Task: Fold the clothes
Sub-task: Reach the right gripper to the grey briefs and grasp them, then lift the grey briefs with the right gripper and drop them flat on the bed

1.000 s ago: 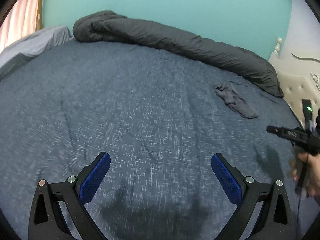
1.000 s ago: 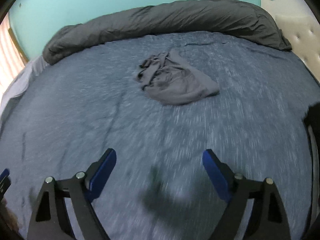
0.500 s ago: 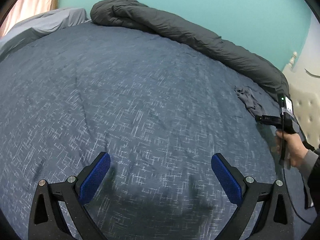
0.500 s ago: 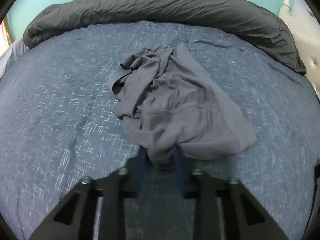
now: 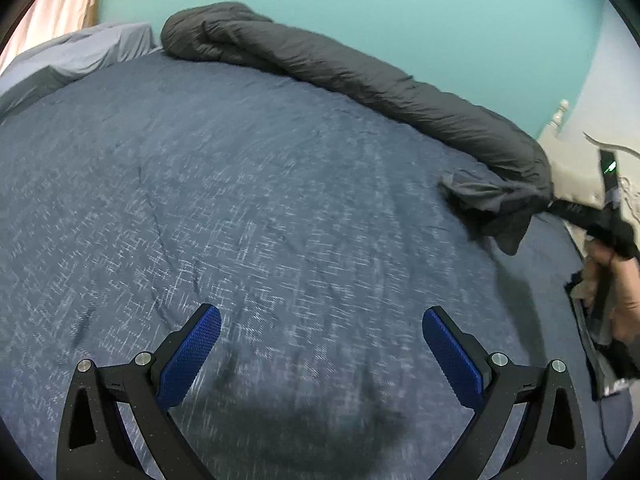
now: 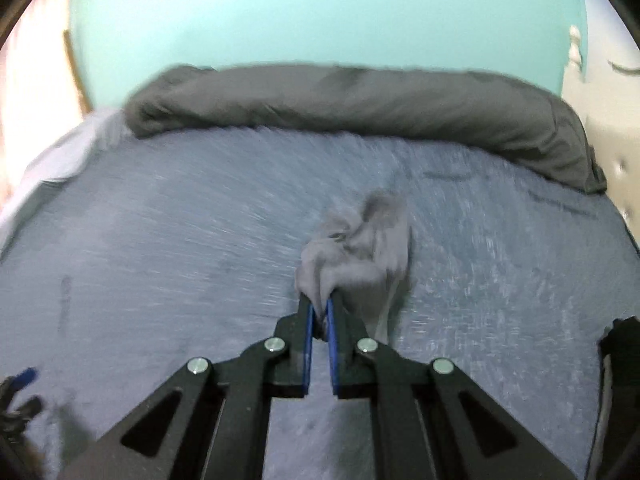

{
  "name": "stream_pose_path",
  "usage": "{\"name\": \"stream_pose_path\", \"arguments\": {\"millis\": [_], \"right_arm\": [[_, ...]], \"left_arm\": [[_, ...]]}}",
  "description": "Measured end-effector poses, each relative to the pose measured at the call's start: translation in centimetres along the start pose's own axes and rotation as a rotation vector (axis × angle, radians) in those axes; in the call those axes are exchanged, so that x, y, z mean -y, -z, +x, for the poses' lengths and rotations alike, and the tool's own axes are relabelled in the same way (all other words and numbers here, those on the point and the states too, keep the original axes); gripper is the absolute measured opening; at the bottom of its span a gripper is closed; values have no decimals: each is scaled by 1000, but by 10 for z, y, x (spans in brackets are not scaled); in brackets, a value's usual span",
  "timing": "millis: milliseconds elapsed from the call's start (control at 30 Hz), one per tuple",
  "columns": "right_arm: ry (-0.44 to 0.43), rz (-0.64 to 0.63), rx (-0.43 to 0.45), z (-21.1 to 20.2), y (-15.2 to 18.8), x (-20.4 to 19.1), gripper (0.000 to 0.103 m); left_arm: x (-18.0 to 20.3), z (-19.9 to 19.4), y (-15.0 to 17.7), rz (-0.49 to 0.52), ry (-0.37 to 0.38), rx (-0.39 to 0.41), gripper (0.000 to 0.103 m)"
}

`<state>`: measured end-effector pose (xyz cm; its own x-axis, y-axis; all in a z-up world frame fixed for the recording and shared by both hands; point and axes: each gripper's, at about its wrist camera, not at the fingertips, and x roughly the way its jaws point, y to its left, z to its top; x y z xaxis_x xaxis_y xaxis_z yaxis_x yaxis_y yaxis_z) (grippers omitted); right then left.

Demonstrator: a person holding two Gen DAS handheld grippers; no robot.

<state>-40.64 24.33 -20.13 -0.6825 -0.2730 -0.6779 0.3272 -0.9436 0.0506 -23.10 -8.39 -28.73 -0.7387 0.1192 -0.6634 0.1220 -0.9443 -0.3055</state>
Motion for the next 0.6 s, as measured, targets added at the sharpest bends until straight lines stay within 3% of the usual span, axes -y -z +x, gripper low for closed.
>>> {"name": "stream_pose_path", "arguments": {"millis": [200,400,500,600], "right_arm": [[-125,-27,68,-105,-15,-60,6],[-225,-26,114,-178,-22,-111,6],[-214,-23,106,-183,-20,-118,6],[-129,-16,70,-161,-15,-110,6]], "left_arm": [[3,-51,14,10,12,35,103],[-18,-93,38,-33,-8,56,103],[-31,-112,51,-58,-22,63,103],[-43,-122,60,-66,-36,62,103]]}}
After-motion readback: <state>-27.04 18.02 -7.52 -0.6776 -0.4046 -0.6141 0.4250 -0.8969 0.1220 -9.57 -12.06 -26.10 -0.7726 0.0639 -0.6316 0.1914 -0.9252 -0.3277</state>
